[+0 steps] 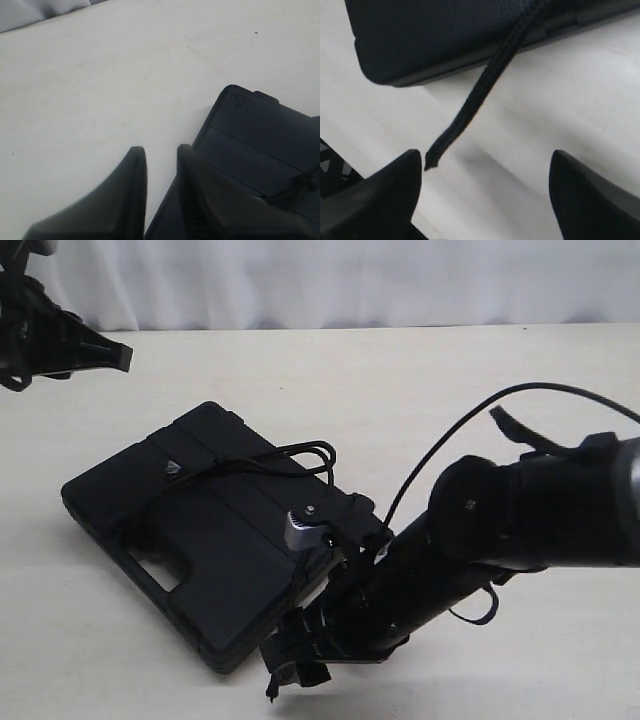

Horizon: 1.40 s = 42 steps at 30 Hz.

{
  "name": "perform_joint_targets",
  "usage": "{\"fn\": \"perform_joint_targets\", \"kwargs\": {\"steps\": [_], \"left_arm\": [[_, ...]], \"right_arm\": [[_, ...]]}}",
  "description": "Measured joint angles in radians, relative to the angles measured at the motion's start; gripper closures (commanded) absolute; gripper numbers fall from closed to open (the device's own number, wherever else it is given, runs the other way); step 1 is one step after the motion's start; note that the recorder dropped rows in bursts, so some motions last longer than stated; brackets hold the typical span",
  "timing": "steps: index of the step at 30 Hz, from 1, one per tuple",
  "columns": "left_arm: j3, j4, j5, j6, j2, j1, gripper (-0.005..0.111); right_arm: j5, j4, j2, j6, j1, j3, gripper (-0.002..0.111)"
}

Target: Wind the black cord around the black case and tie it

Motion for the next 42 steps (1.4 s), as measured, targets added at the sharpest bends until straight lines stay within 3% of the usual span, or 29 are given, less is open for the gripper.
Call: {"fn": "perform_joint_targets", "kwargs": {"steps": [6, 10, 15, 20, 25, 32, 36, 42], "left_arm": [[0.0, -0.012, -0.012, -0.002, 0.0, 0.0, 0.085], [0.0, -0.014, -0.011, -0.002, 0.0, 0.0, 0.085], [0.0, -0.014, -0.011, -0.002, 0.0, 0.0, 0.085], [0.0, -0.014, -0.01, -0.002, 0.0, 0.0, 0.085], [0.0, -0.014, -0.01, -0.002, 0.0, 0.0, 0.085], [0.0, -0.014, -0.026, 0.012, 0.03, -0.006, 0.085], [0.0, -0.014, -0.036, 0.082, 0.073, -0.04, 0.085], [0.0, -0.014, -0.055, 0.178, 0.126, -0.076, 0.085]], "right_arm": [[-0.032, 0.252, 0.023, -0.217, 0.0, -0.002, 0.044], [-0.035, 0.333, 0.059, -0.295, 0.0, -0.002, 0.063], [-0.044, 0.324, 0.087, -0.308, 0.0, -0.002, 0.101], [-0.053, 0.231, 0.087, -0.303, 0.0, -0.033, 0.104], [0.003, 0.032, 0.077, -0.178, 0.0, -0.084, 0.104], [0.274, -0.564, -0.029, 0.251, 0.0, -0.191, 0.104], [0.335, -0.837, -0.13, 0.424, 0.0, -0.258, 0.104], [0.416, -1.081, -0.242, 0.552, 0.0, -0.379, 0.104]]}}
